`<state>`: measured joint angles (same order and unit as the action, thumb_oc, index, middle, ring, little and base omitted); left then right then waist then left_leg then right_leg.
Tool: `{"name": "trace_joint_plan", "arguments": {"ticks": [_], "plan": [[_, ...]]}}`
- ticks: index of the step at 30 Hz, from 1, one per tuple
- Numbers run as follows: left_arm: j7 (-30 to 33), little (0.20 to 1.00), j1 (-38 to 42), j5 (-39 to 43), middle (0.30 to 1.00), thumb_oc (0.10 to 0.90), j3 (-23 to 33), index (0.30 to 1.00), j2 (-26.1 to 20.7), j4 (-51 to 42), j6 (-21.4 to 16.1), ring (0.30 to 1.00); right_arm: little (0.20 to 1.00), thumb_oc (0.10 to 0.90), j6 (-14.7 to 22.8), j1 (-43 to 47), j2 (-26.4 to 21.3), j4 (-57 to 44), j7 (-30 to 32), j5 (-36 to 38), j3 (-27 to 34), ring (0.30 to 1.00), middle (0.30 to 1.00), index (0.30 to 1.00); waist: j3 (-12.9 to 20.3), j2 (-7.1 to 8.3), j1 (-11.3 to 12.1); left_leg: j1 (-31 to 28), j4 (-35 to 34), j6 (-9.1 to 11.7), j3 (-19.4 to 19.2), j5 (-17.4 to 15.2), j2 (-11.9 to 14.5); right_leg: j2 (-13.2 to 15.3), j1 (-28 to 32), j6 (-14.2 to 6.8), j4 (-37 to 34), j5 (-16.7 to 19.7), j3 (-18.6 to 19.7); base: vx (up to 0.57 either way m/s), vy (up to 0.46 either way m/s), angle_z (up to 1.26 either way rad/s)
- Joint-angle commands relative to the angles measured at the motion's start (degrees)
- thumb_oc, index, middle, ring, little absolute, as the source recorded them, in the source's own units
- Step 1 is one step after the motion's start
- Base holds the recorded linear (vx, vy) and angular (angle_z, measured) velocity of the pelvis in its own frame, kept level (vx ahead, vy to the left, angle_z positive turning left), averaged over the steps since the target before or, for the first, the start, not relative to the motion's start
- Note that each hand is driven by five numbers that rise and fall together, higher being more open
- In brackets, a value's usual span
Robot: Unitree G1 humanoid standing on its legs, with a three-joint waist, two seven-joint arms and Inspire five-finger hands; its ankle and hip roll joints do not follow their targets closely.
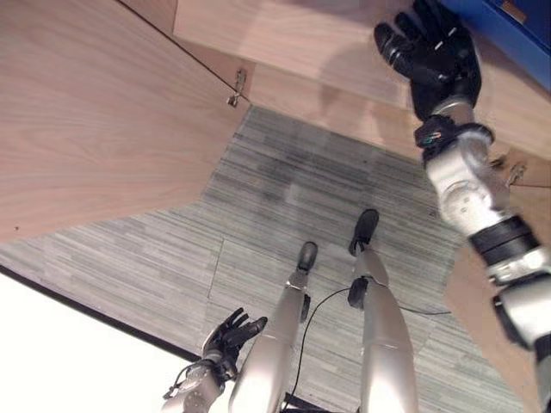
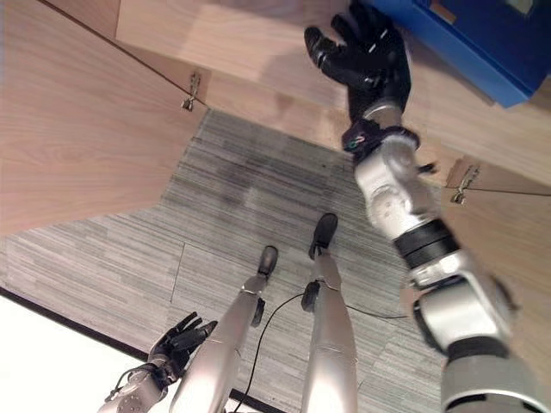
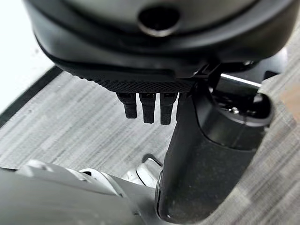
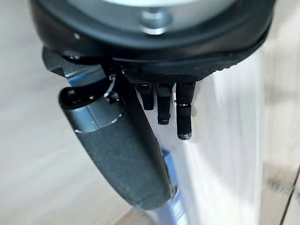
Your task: Put the empty folder in the office cabinet
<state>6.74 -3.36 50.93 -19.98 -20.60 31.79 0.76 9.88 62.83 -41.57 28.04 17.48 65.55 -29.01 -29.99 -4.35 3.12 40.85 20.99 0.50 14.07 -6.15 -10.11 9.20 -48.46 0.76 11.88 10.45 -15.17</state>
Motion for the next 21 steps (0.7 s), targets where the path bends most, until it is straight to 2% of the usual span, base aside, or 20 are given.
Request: {"name": "trace_joint_plan", "arguments": {"ticks": [1, 6, 7, 8, 11, 15, 16, 17, 21], "plan": [[0.11, 0.900, -8.65, -2.58, 0.900, 0.800, 0.84, 0.900, -5.63, -0.12, 0.09, 0.900, 0.900, 0.800, -4.60, 7.95, -8.51, 7.96, 0.09, -8.88, -3.80, 0.900, 0.900, 0.900, 0.19, -1.08, 1.63, -10.45, -13.33, -1.34, -3.44, -1.74, 1.85, -3.02, 0.57, -5.44, 0.94, -4.30, 0.28, 0.01, 0.004, 0.05], [-0.22, 0.900, -9.39, -3.72, 0.900, 0.800, 1.91, 0.900, -5.51, 0.63, -0.89, 0.900, 0.900, 0.800, -9.21, 12.83, -15.71, 17.24, -2.83, -16.58, -9.82, 0.900, 0.900, 0.900, 0.19, -0.59, 1.56, -10.76, -13.82, -1.22, -3.63, -1.62, 2.13, -2.88, 1.00, -5.46, 0.48, -4.04, -0.07, 0.01, -0.005, 0.07], [-0.85, 0.900, -9.99, -3.81, 0.900, 0.800, 2.14, 0.900, -5.83, 0.96, -1.08, 0.900, 0.900, 0.800, -11.11, 15.44, -18.18, 21.38, -4.65, -21.48, -14.05, 0.900, 0.900, 0.900, 0.19, -0.28, 1.59, -10.97, -14.17, -1.13, -3.73, -1.44, 2.18, -2.97, 1.31, -5.51, -0.18, -3.66, -0.17, 0.01, -0.001, 0.11], [-0.86, 0.900, -9.97, -3.82, 0.900, 0.800, 2.14, 0.900, -5.64, 0.98, -1.10, 0.900, 0.900, 0.800, -11.08, 15.91, -18.10, 21.67, -4.81, -21.45, -14.48, 0.900, 0.900, 0.900, 0.19, -0.42, 1.49, -10.96, -14.20, -1.13, -3.73, -1.44, 2.20, -2.99, 1.29, -5.51, -0.22, -3.64, -0.17, 0.00, 0.002, 0.06], [-1.75, 0.900, -10.55, -4.43, 0.900, 0.800, 2.57, 0.900, -5.68, 1.92, -1.23, 0.900, 0.900, 0.800, -13.63, 18.48, -21.70, 23.86, -8.26, -31.28, -22.59, 0.900, 0.900, 0.900, 0.19, 0.21, 1.29, -11.24, -14.94, -1.13, -3.85, -1.11, 2.34, -3.03, 1.57, -5.51, -1.15, -3.15, -0.51, 0.00, 0.000, 0.01], [-3.09, 0.900, -11.81, -4.93, 0.900, 0.800, 2.88, 0.900, -5.01, 2.40, -1.25, 0.900, 0.900, 0.800, -13.47, 19.75, -26.19, 20.94, -12.21, -39.45, -31.30, 0.900, 0.900, 0.900, 0.19, 0.79, 0.81, -12.10, -16.06, -1.07, -3.79, -0.64, 2.42, -3.19, 2.25, -5.67, -2.13, -2.71, -0.72, 0.00, 0.000, 0.00], [-3.99, 0.900, -12.17, -5.39, 0.900, 0.800, 2.79, 0.900, -4.97, 2.51, -1.25, 0.900, 0.900, 0.800, -13.01, 17.86, -28.98, 17.04, -14.97, -41.71, -34.12, 0.900, 0.900, 0.900, 0.19, 1.17, 0.51, -12.37, -16.34, -1.05, -3.71, -0.55, 2.48, -3.14, 2.51, -5.75, -2.45, -2.60, -0.95, 0.00, 0.000, 0.00], [-4.00, 0.900, -12.16, -5.40, 0.900, 0.800, 2.75, 0.900, -4.98, 2.52, -1.25, 0.900, 0.900, 0.800, -13.04, 17.79, -29.04, 16.97, -14.96, -41.72, -34.07, 0.900, 0.900, 0.900, 0.19, 1.14, 0.53, -12.39, -16.35, -1.05, -3.69, -0.55, 2.49, -3.14, 2.54, -5.75, -2.47, -2.60, -0.96, 0.00, 0.000, 0.00], [-5.92, 0.900, -12.71, -5.52, 0.900, 0.800, 2.39, 0.900, -5.11, 1.55, -1.73, 0.900, 0.900, 0.800, -12.44, 14.18, -34.26, 10.96, -21.34, -45.92, -40.65, 0.900, 0.900, 0.900, 0.19, 1.88, 0.20, -12.75, -16.80, -0.85, -3.59, -0.36, 2.63, -3.08, 3.06, -6.01, -3.38, -2.32, -1.35, 0.01, -0.024, 0.06]]}}
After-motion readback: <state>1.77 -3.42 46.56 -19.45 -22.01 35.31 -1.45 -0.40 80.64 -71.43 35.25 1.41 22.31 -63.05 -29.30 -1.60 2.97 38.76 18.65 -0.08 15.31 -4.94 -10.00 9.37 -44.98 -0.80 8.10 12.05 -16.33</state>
